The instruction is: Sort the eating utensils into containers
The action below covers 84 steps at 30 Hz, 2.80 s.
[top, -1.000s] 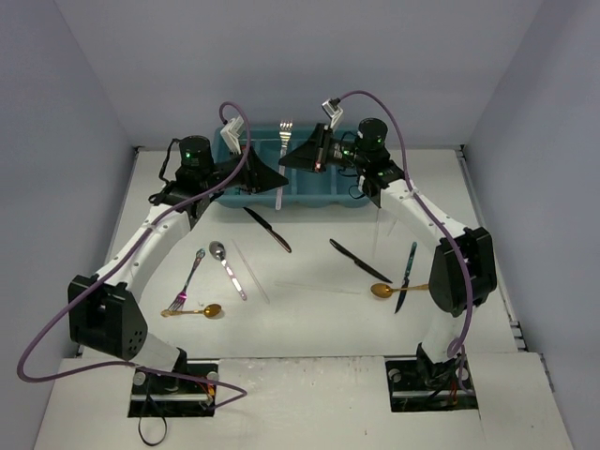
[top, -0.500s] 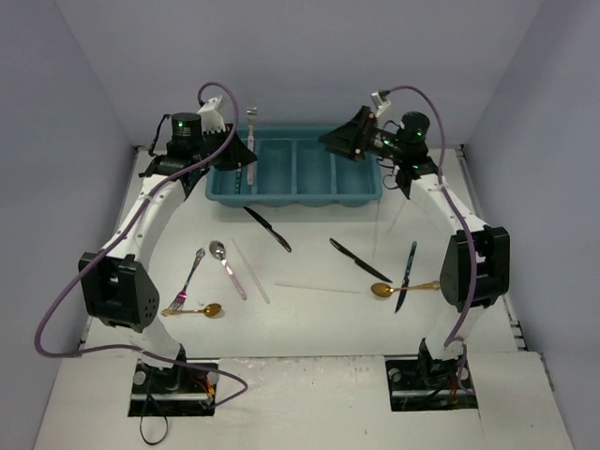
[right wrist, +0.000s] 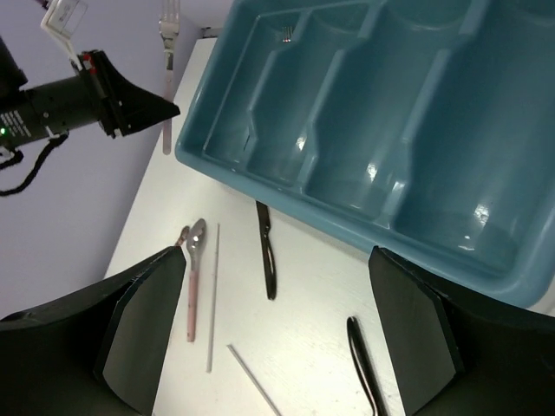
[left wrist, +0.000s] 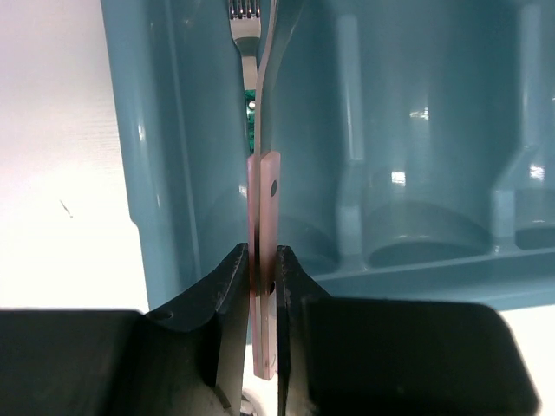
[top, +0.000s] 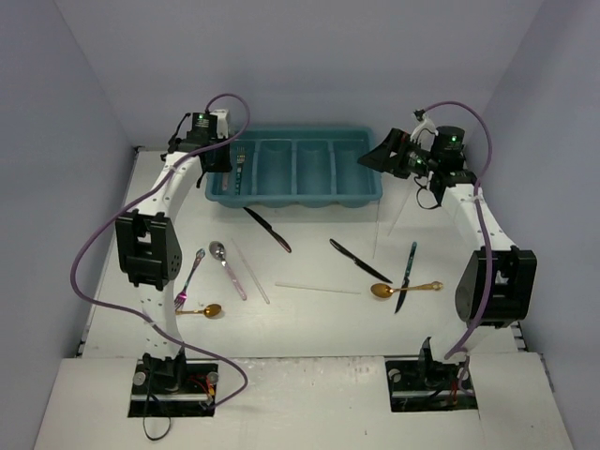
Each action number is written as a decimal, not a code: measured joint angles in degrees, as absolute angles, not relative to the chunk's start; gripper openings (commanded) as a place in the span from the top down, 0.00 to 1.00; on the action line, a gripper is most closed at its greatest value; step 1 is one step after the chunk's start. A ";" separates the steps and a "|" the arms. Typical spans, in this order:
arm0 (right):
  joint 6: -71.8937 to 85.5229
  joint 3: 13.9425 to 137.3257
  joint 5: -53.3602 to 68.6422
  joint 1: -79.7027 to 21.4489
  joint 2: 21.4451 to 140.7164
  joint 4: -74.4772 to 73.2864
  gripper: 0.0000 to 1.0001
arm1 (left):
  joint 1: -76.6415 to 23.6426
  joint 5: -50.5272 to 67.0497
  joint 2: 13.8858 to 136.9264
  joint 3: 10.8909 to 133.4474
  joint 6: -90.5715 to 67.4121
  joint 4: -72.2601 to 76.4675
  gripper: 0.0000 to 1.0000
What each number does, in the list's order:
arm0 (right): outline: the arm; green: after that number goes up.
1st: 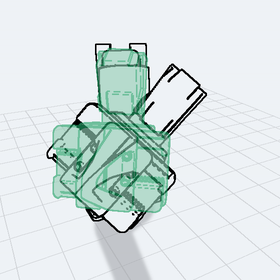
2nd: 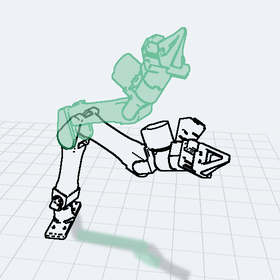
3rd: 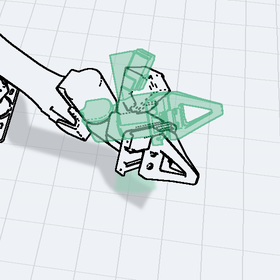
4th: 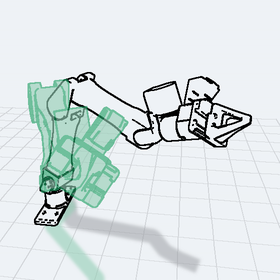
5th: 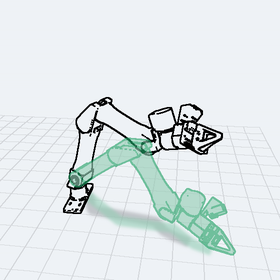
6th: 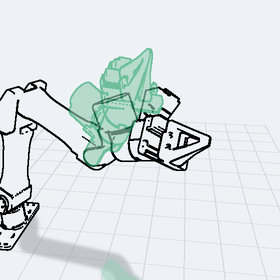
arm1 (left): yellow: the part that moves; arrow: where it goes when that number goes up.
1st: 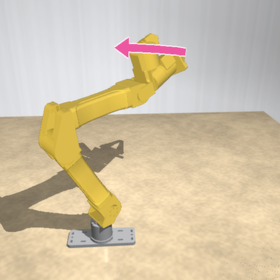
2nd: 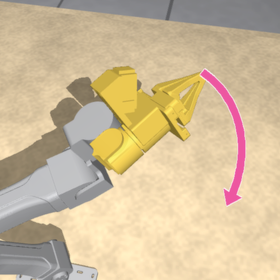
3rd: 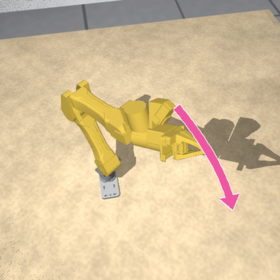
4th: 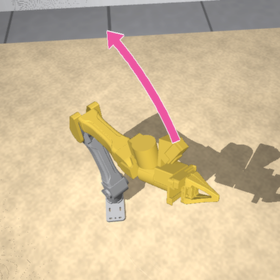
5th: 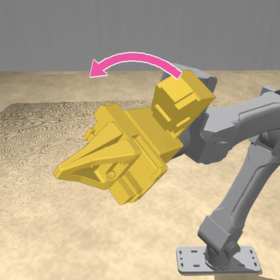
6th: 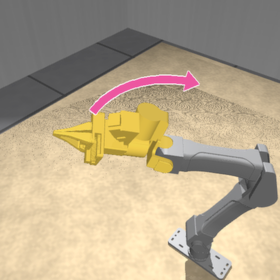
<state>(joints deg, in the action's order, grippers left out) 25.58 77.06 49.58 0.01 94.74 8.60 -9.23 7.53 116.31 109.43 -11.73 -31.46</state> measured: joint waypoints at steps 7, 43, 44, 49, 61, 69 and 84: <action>20.08 75.30 47.92 -0.08 93.25 5.81 0.16 | -9.23 8.18 120.80 112.64 -10.94 -31.73 0.98; -5.51 72.02 33.36 1.76 89.93 -7.99 0.17 | 0.57 19.77 85.83 96.42 -0.48 -37.36 0.37; -6.12 71.40 33.27 1.60 89.68 -8.11 0.17 | 1.88 19.36 84.10 93.33 0.16 -38.66 0.37; -8.23 69.80 32.95 1.27 88.72 -8.44 0.17 | 5.48 15.23 78.95 74.89 2.27 -42.72 0.37; -8.93 69.80 32.31 0.71 88.60 -8.40 0.17 | 4.70 9.24 79.97 60.24 0.52 -47.79 0.46; -8.67 69.87 31.06 -1.01 88.60 -8.41 0.16 | 2.39 7.47 90.28 62.63 -1.81 -47.30 0.51; -8.67 70.90 30.37 -1.58 88.60 -8.86 0.16 | 0.60 6.88 100.04 64.78 -5.25 -46.98 0.60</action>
<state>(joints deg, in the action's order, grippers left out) -8.67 70.90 30.37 -1.58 88.60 -8.86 0.60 6.88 100.04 64.78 -5.25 -46.98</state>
